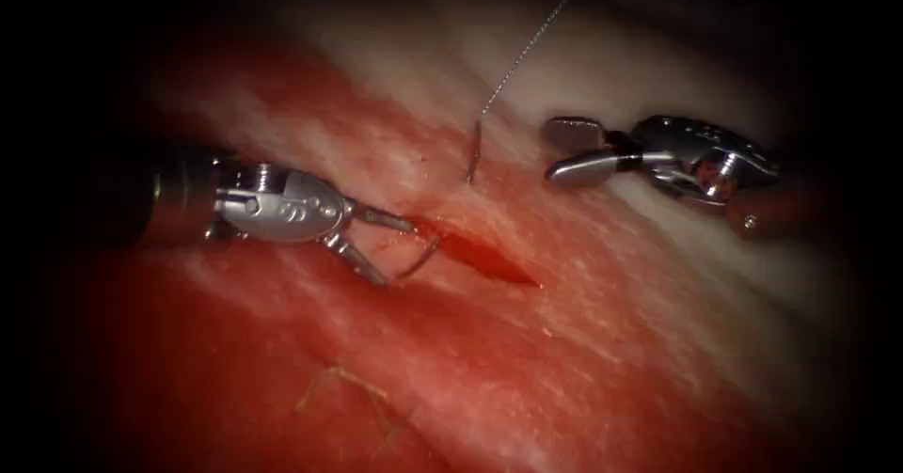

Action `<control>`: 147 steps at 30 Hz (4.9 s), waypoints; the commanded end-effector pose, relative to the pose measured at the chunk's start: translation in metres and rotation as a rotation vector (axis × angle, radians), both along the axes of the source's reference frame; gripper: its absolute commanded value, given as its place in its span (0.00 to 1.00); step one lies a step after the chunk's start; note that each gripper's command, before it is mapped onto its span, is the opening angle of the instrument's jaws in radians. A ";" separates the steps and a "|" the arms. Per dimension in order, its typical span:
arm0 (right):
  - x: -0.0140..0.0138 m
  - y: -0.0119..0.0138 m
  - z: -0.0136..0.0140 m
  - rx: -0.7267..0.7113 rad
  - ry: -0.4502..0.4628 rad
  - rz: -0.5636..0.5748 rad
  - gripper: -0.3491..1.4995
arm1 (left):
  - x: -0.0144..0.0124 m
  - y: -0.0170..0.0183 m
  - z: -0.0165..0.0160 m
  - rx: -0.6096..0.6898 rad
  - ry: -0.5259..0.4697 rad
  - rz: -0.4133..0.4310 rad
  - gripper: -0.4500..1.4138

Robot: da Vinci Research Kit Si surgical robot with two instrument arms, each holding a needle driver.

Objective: Wound Closure

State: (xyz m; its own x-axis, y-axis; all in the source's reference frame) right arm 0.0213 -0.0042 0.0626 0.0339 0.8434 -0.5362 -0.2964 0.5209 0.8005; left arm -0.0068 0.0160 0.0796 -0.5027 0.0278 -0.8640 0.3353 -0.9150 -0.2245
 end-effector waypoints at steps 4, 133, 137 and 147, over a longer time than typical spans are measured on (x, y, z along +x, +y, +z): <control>0.0000 -0.0007 0.0008 -0.003 0.003 -0.001 0.74 | -0.0008 -0.0002 0.0006 -0.013 -0.084 0.011 0.34; 0.0033 -0.0014 -0.0065 0.130 -0.065 0.151 0.65 | -0.0071 -0.0004 -0.0077 -0.348 -0.141 -0.539 0.00; 0.0048 -0.0011 -0.0064 0.143 -0.081 0.127 0.71 | -0.0074 -0.0006 -0.0076 -0.384 -0.137 -0.528 0.00; 0.0056 -0.0007 -0.0059 0.170 -0.094 0.110 0.66 | -0.0074 -0.0007 -0.0075 -0.464 -0.129 -0.499 0.00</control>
